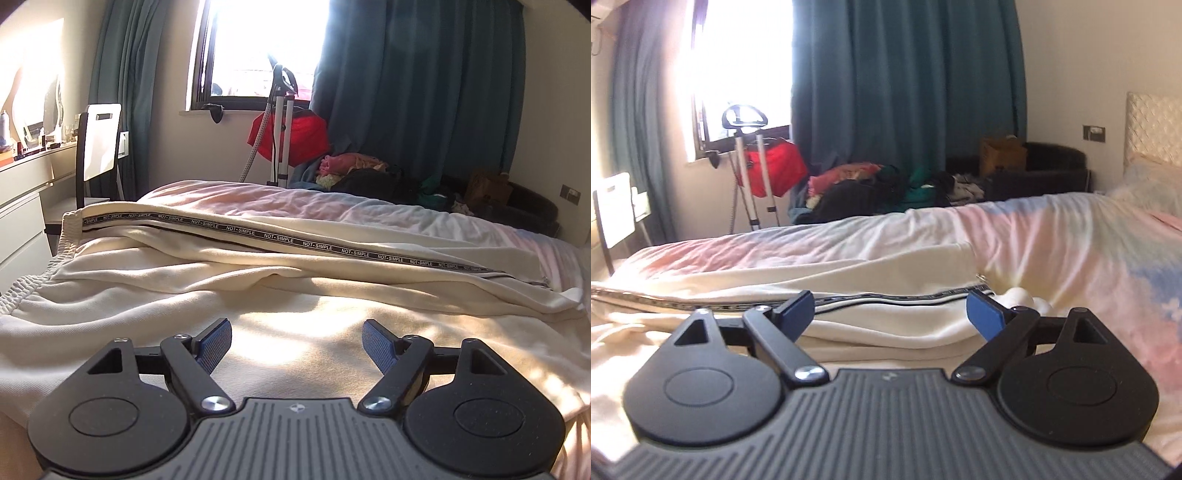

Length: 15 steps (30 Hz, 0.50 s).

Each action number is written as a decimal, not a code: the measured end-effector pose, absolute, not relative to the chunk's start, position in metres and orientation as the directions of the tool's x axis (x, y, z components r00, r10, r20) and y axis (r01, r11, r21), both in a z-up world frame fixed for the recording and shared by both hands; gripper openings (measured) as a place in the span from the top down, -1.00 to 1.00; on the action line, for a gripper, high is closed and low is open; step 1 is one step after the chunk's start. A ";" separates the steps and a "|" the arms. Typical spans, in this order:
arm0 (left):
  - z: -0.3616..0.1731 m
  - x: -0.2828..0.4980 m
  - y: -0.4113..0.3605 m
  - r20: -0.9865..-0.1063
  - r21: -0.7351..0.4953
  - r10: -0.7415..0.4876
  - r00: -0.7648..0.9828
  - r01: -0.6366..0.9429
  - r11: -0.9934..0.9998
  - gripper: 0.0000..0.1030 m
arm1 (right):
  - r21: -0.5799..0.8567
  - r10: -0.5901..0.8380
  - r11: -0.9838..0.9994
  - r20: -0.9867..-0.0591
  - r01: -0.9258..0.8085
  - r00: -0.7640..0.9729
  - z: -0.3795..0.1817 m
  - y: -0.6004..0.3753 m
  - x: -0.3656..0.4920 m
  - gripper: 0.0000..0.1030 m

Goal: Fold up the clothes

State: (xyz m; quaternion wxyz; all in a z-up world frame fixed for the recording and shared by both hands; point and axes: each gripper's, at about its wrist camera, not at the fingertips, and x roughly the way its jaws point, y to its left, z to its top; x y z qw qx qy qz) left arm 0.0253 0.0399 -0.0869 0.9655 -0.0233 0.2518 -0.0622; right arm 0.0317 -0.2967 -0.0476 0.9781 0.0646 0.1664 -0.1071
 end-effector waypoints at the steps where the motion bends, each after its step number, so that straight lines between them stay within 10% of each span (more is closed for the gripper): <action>1: -0.086 0.023 0.041 -0.481 -0.082 -0.134 0.866 0.108 0.991 -0.56 | 0.093 -0.163 0.974 -0.331 0.205 0.929 -0.045 -0.290 0.025 -0.76; 15: -0.068 0.001 0.105 -0.554 -0.118 -0.039 0.832 -0.033 0.992 -0.62 | 0.109 -0.110 0.983 -0.288 0.146 0.951 -0.033 -0.269 -0.010 -0.76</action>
